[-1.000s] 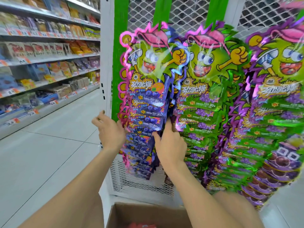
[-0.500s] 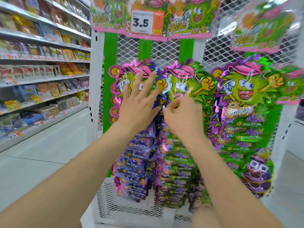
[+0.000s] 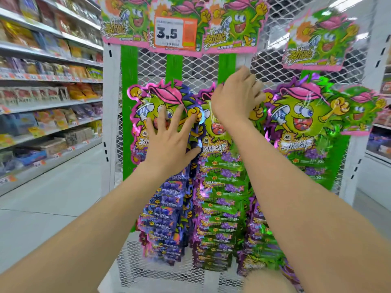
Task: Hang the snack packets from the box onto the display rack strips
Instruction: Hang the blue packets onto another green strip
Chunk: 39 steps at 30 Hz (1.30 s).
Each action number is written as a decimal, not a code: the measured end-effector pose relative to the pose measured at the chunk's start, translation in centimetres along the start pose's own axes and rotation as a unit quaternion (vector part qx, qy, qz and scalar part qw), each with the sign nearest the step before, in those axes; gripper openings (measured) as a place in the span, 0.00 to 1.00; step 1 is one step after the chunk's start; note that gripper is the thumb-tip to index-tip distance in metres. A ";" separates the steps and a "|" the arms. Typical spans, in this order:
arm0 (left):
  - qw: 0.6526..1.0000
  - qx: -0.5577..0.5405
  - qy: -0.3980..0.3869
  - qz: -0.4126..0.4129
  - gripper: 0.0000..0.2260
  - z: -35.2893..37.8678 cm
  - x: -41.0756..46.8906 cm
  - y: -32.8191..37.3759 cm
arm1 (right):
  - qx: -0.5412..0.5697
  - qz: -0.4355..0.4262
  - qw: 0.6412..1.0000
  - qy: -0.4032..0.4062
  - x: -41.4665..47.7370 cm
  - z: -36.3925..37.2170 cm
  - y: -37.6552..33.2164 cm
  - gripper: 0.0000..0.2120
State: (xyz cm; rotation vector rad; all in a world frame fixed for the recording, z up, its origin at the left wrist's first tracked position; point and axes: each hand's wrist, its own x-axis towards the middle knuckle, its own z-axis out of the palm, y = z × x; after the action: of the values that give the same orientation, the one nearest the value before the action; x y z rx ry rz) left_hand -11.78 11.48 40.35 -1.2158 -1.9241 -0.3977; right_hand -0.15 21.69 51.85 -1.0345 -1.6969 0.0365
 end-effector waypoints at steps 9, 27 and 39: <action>1.000 0.010 -0.012 -0.015 0.43 0.3 -1.0 -0.6 | 0.074 0.026 0.992 -0.102 2.2 -2.5 1.2 0.17; 0.997 -0.006 -0.037 -0.069 0.50 0.2 -1.1 0.7 | 0.111 -0.044 0.989 -0.084 1.0 -2.4 3.6 0.24; 0.940 -0.225 0.083 -0.245 0.44 3.0 -7.4 -1.7 | -0.077 -0.298 0.951 -0.016 -13.6 2.6 10.2 0.34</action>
State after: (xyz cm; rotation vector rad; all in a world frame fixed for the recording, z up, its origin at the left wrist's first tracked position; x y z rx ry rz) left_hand -13.07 8.10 33.05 -0.9134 -2.0348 -1.2177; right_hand 4.33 20.47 35.33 -0.5942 -2.0031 -0.4791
